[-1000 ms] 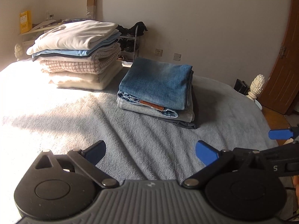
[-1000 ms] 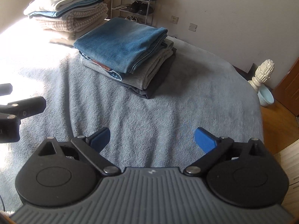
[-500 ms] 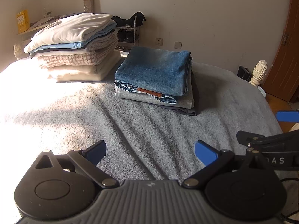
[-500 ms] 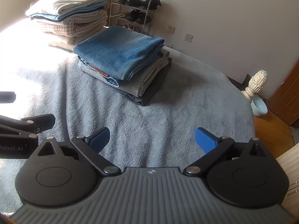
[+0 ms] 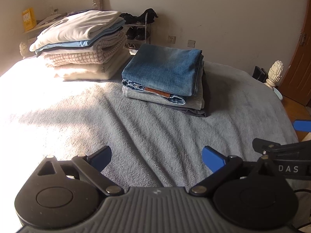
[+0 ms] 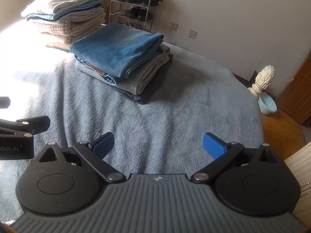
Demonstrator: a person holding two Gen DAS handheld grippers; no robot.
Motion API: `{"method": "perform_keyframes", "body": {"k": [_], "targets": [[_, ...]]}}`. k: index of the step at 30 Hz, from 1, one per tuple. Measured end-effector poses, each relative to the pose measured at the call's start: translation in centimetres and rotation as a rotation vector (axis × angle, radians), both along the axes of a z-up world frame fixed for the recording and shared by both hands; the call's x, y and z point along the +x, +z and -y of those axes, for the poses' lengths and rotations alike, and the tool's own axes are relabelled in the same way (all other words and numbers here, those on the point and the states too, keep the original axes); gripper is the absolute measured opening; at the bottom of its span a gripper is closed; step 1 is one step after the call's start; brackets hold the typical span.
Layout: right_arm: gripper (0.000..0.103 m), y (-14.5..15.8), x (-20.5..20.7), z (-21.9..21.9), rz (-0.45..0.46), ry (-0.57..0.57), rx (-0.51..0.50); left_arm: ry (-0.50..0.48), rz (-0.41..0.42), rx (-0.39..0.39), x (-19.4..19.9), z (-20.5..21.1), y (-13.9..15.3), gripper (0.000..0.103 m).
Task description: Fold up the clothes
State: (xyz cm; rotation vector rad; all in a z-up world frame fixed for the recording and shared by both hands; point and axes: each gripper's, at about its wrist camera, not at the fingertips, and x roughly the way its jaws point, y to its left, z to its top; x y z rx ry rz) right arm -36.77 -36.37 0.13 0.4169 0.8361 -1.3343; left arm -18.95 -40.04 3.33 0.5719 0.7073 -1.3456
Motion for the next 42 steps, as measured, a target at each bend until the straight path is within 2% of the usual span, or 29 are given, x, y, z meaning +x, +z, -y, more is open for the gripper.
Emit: {"method": "perform_keyframes", "body": {"k": [26, 42], "targets": [[0.099, -0.1, -1.7, -0.8, 0.022, 0.03, 0.007, -0.025, 0.049, -0.017, -2.7, -0.7, 1.5, 0.097], [0.099, -0.2, -1.4, -0.8, -0.002, 0.051, 0.013, -0.015, 0.003, 0.0, -2.1, -0.7, 1.2, 0.097]]}}
